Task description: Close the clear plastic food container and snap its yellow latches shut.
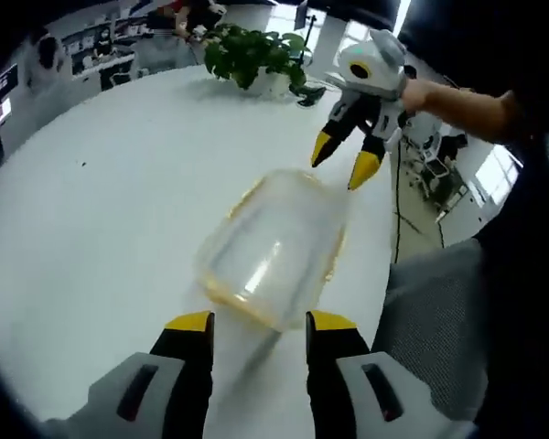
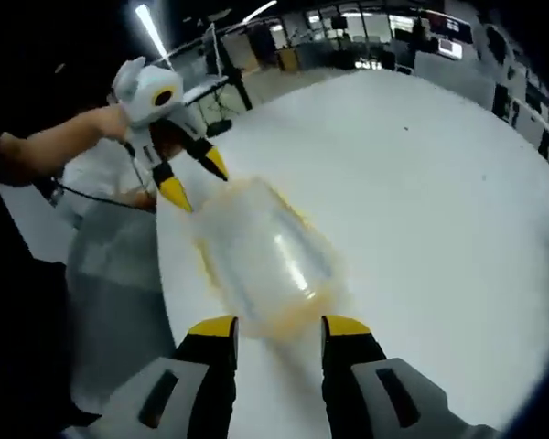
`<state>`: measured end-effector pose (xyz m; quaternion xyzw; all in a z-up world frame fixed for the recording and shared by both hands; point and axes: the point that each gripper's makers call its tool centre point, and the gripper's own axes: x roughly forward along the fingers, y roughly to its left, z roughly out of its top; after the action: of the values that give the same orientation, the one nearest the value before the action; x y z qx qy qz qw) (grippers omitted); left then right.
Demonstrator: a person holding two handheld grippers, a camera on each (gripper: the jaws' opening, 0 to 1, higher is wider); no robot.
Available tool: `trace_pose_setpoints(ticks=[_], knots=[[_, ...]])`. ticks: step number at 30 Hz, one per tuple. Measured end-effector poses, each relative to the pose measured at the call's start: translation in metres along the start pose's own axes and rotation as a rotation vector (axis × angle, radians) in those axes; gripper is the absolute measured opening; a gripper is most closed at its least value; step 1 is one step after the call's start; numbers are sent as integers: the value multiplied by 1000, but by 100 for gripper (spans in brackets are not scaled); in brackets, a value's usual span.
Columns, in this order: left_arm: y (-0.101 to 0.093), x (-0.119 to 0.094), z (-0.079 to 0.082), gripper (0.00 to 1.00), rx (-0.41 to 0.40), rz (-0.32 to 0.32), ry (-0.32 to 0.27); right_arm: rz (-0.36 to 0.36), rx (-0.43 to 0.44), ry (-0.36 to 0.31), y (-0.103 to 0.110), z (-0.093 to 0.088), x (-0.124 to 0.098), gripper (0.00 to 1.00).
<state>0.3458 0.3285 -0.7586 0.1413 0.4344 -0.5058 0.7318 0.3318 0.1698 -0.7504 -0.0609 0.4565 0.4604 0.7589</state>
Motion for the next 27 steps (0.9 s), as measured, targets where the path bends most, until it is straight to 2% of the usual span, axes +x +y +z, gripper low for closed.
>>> trace_pose_setpoints(ticks=[1, 5, 7, 10, 17, 21, 23, 24, 27], knots=[[2, 1, 0, 39, -46, 13, -12, -12, 43, -13, -1, 1, 2, 35], [7, 4, 3, 39, -155, 26, -48, -65, 93, -32, -12, 0, 2, 35], [6, 7, 4, 40, -242, 20, -61, -66, 127, -41, -15, -2, 2, 35], [6, 13, 5, 41, -319, 19, -89, -75, 146, -38, -17, -6, 2, 35], [8, 17, 0, 40, -388, 71, -88, -90, 165, -48, -16, -6, 4, 35], [1, 21, 1, 36, -354, 59, -74, -80, 201, -51, -14, -9, 9, 32], [1, 21, 3, 36, -343, 80, -69, -83, 192, -32, -12, -14, 13, 27], [1, 20, 2, 36, -339, 83, -66, -84, 182, -14, -12, -18, 14, 27], [0, 22, 2, 36, -345, 79, -61, -54, 216, -31, -6, -17, 17, 28]])
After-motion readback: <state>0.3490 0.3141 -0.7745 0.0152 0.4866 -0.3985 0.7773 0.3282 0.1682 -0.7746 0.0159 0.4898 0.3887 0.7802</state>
